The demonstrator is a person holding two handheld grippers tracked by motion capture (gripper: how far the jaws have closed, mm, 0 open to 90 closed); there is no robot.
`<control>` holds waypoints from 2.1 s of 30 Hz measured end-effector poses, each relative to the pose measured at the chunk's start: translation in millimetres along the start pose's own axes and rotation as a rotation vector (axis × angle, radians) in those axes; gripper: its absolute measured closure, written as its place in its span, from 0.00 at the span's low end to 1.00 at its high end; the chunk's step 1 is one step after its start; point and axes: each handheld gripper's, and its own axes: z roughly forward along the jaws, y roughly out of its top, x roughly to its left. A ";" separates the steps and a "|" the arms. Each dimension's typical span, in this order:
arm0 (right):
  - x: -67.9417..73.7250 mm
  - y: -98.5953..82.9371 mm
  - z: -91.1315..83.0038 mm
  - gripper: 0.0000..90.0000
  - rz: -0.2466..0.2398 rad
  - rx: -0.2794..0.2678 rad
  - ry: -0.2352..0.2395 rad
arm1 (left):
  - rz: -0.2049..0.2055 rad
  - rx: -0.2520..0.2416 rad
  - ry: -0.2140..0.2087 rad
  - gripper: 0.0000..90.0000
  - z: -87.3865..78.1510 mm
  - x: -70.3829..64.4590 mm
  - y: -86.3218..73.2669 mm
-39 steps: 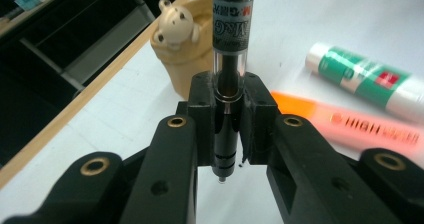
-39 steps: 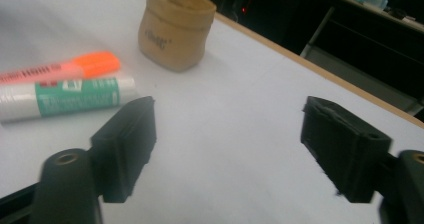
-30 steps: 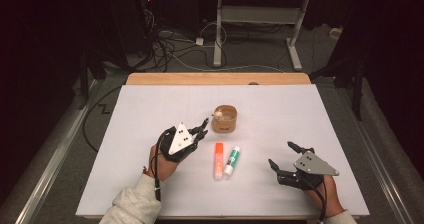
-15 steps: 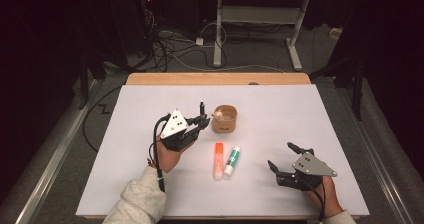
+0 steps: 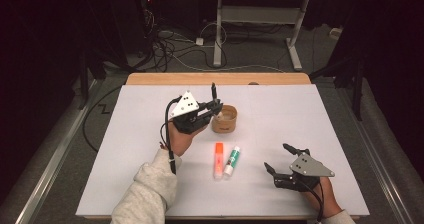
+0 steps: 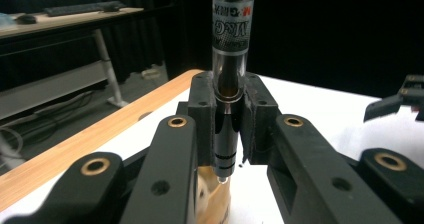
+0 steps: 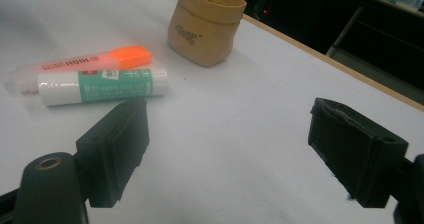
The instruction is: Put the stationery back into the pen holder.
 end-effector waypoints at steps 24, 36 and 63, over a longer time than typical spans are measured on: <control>5.2 -7.6 5.3 0.21 -0.050 0.041 0.023 | -0.053 0.106 -0.013 0.85 63.2 30.2 -18.8; 2.6 -11.8 8.3 0.23 -0.039 0.062 0.044 | -0.065 0.135 -0.001 0.84 65.8 33.2 -22.3; -0.5 -8.7 3.7 0.23 0.001 0.033 0.064 | -0.020 0.112 0.121 0.30 45.1 21.9 -5.2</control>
